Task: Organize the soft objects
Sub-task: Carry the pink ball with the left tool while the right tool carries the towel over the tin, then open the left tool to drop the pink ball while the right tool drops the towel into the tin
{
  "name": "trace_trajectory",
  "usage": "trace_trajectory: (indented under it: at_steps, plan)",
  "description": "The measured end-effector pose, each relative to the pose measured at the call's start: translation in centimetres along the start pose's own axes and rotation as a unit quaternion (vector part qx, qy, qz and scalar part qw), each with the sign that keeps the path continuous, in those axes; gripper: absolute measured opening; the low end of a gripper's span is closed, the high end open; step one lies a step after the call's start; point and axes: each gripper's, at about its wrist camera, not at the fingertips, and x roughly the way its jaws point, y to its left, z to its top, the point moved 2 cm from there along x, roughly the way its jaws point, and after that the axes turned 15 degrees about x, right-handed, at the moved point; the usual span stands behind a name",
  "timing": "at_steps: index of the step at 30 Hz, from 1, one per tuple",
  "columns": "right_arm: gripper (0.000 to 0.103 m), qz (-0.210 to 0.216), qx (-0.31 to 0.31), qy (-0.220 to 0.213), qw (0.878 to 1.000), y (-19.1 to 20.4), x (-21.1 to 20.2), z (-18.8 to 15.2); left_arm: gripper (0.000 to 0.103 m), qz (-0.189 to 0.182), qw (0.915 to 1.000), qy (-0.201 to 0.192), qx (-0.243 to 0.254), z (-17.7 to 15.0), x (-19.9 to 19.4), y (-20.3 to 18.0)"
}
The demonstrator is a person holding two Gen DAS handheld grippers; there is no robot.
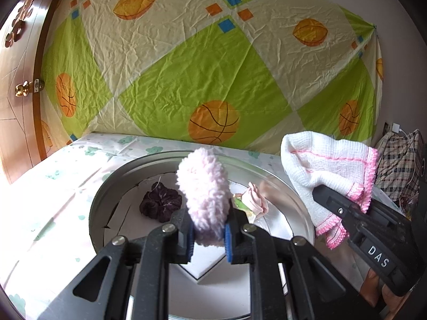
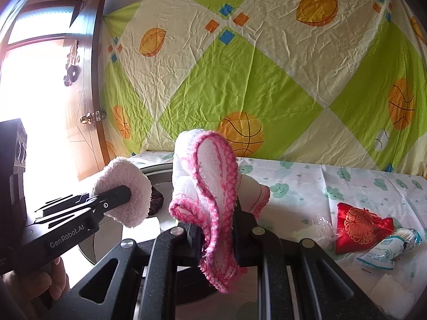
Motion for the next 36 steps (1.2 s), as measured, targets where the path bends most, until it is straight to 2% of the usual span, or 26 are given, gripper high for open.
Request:
trace_trajectory:
  at_steps: [9, 17, 25, 26, 28, 29, 30, 31, 33, 34, 36]
  plan:
    - [0.019, 0.0, -0.01, 0.035, 0.999, 0.5, 2.4, 1.3, 0.015, -0.006, 0.9987, 0.05, -0.006, -0.1, 2.0, 1.9]
    - [0.019, -0.008, -0.023, 0.079, 0.997, 1.3, 6.3, 3.2, 0.016, 0.008, 0.997, 0.075, 0.016, 1.5, 3.5, 4.1]
    - [0.019, -0.025, -0.055, 0.129, 0.99, 2.8, 10.4, 3.5, 0.018, 0.01, 0.9926, 0.114, 0.039, 2.8, 5.8, 5.0]
    - [0.019, -0.026, -0.059, 0.135, 0.989, 2.9, 10.9, 3.5, 0.023, 0.012, 0.9917, 0.12, 0.046, 3.0, 6.1, 5.0]
    - [0.025, -0.028, -0.065, 0.144, 0.987, 3.1, 11.6, 3.5, 0.026, 0.015, 0.9902, 0.129, 0.051, 3.1, 6.7, 5.0]
    - [0.036, -0.029, -0.066, 0.148, 0.986, 3.2, 11.9, 3.5, 0.042, 0.018, 0.9896, 0.132, 0.053, 3.1, 6.7, 5.0]
    - [0.049, -0.024, -0.067, 0.16, 0.985, 3.3, 12.2, 3.4, 0.051, 0.021, 0.9898, 0.13, 0.054, 3.1, 6.6, 5.0]
    - [0.055, -0.021, -0.067, 0.169, 0.983, 3.3, 12.4, 3.3, 0.065, 0.026, 0.9903, 0.124, 0.056, 3.1, 6.3, 4.9]
    - [0.071, -0.023, -0.07, 0.158, 0.985, 3.4, 11.8, 3.2, 0.074, 0.034, 0.991, 0.113, 0.063, 3.2, 5.4, 4.7]
    - [0.072, -0.021, -0.072, 0.149, 0.986, 3.4, 11.3, 3.2, 0.075, 0.034, 0.9915, 0.108, 0.064, 3.2, 5.0, 4.5]
    - [0.073, -0.016, -0.069, 0.132, 0.989, 3.1, 9.8, 3.3, 0.085, 0.038, 0.9925, 0.097, 0.063, 3.2, 4.2, 4.3]
